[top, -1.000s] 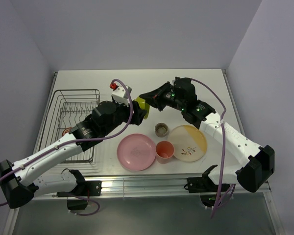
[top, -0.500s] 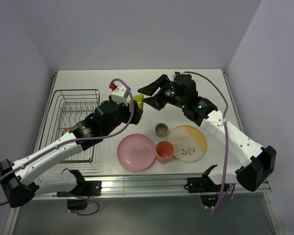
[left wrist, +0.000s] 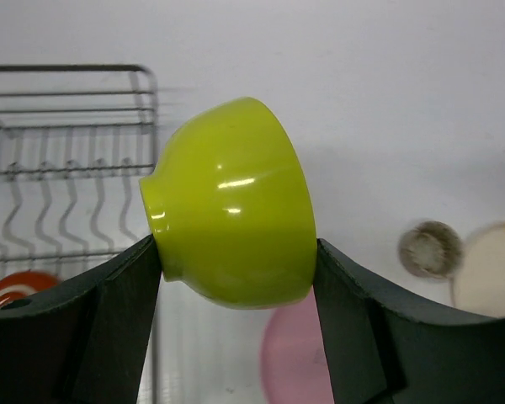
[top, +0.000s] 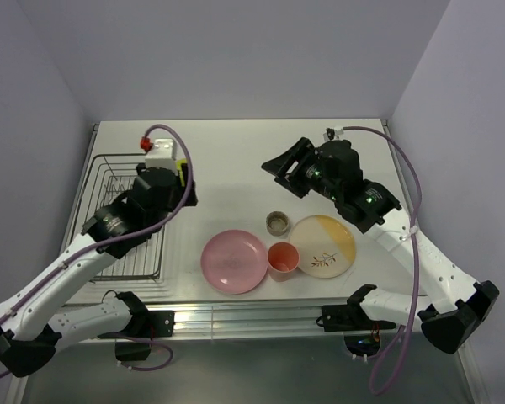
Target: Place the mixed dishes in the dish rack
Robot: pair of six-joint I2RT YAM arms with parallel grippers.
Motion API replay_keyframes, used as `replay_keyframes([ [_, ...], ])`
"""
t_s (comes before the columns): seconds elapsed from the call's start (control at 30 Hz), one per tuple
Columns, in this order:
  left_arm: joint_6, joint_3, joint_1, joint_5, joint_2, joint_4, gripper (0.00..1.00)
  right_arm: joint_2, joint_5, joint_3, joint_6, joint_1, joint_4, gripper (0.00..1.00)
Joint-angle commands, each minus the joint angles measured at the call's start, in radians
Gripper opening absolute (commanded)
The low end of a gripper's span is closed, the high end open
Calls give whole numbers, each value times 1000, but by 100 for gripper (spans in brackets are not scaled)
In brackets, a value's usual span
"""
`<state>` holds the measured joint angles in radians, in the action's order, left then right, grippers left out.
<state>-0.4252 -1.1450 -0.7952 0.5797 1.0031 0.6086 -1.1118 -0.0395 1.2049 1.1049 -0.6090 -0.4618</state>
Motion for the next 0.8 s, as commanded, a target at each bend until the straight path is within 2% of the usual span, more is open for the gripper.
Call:
replay_keyframes([
  [0.0, -43, -53, 129, 26, -41, 154, 0, 15, 67, -8, -105, 20, -32, 67],
  [0.17, -89, -58, 252, 5, -18, 275, 0, -5, 47, -15, -160, 48, -32, 67],
  [0.63, -159, -5, 314, 63, 60, 428, 0, -43, -65, -105, -220, 113, 49, 67],
  [0.77, -165, -10, 324, 26, 75, 436, 0, -48, -92, -126, -226, 127, 64, 67],
])
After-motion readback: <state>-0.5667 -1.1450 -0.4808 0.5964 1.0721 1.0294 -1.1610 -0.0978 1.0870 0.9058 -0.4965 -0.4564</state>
